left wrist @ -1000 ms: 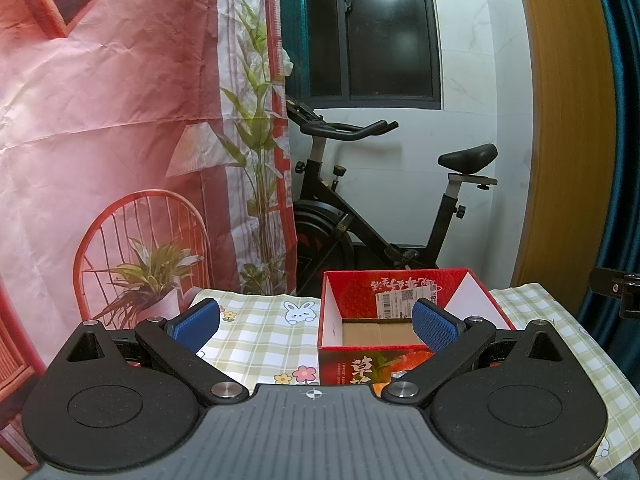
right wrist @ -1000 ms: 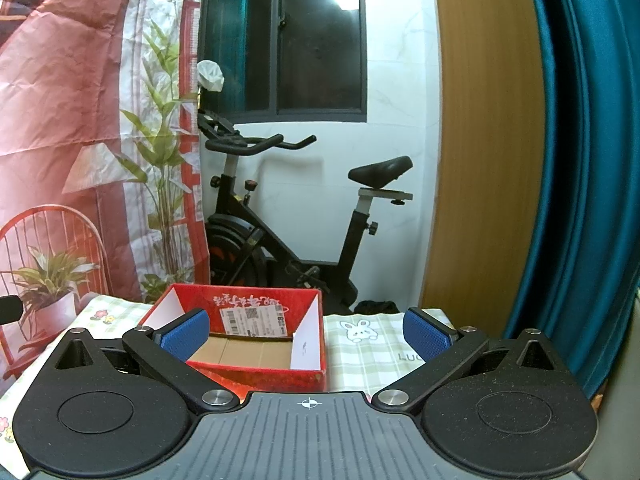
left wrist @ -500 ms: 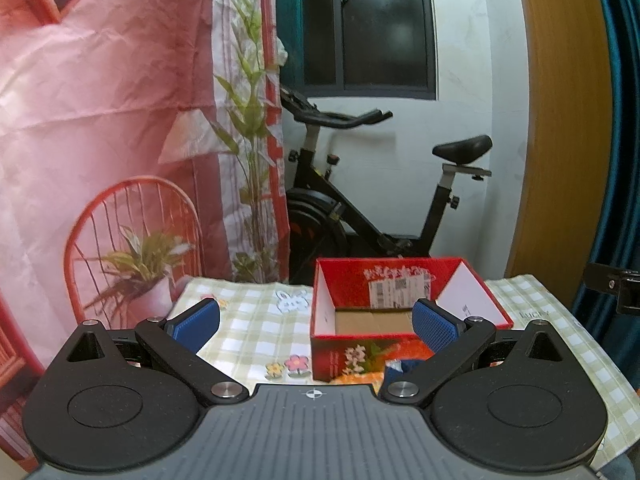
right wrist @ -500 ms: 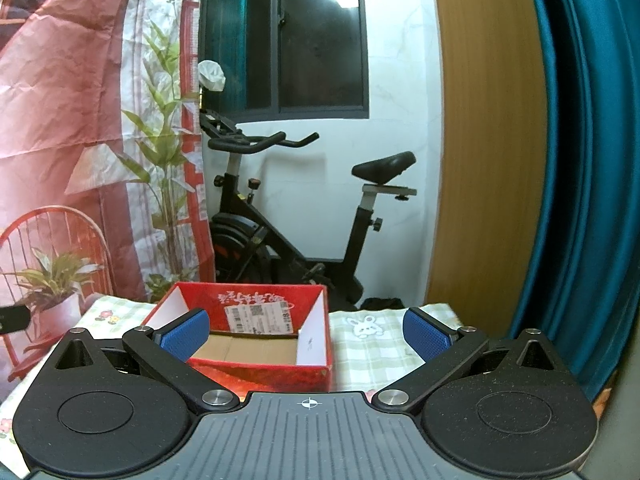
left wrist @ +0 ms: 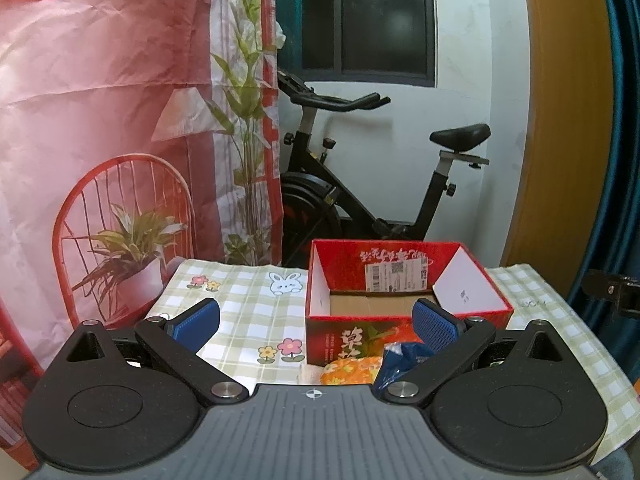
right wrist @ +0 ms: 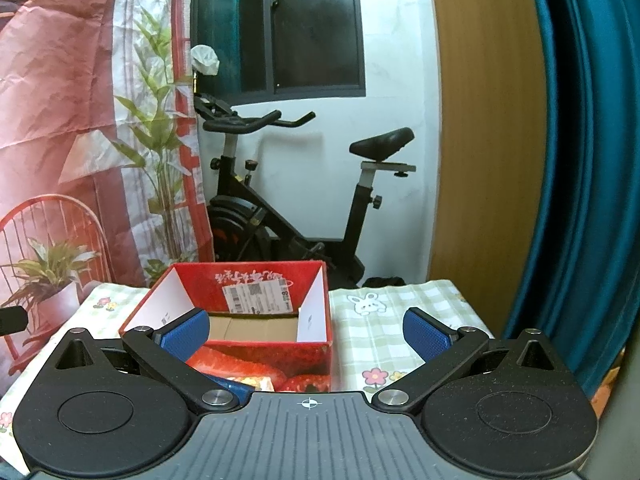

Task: Organize soft objects
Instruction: 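Move both grippers down toward the pile of soft items, then close both grippers on the white foil bag, then lift the white foil bag with both grippers and lower it into the red box, then open both grippers and move them to the blue wipes pack, then close both grippers on the blue wipes pack and lift it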

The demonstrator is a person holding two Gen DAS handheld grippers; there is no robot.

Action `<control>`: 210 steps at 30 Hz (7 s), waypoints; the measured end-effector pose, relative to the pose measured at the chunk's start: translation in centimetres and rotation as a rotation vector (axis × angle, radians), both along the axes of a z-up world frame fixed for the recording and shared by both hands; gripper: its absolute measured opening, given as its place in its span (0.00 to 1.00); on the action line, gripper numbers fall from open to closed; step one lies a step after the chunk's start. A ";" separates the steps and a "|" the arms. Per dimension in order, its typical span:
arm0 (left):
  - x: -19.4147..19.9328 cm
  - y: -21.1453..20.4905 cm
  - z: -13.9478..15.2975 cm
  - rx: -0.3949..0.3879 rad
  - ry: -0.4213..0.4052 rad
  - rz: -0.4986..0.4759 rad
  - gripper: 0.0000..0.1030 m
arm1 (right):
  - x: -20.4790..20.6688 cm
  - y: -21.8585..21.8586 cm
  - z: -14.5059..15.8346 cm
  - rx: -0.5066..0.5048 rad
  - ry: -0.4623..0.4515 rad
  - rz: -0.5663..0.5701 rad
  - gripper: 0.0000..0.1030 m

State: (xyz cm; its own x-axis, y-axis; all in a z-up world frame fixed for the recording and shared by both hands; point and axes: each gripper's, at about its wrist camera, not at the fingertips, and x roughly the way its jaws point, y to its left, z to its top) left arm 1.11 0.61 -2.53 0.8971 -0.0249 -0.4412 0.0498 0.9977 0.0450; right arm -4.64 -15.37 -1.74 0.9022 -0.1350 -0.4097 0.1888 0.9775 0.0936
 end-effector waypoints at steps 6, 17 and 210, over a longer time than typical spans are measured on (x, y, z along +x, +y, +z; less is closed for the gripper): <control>1.1 0.9 -1.9 -0.020 0.038 -0.023 1.00 | 0.8 0.0 -1.8 0.009 0.031 0.001 1.00; 2.7 1.6 -8.1 -0.033 0.184 -0.109 0.96 | 1.9 1.0 -9.2 0.050 0.140 0.085 1.00; 8.3 -0.9 -11.9 -0.239 0.128 -0.346 0.37 | 7.6 1.1 -13.1 0.168 0.007 0.464 0.35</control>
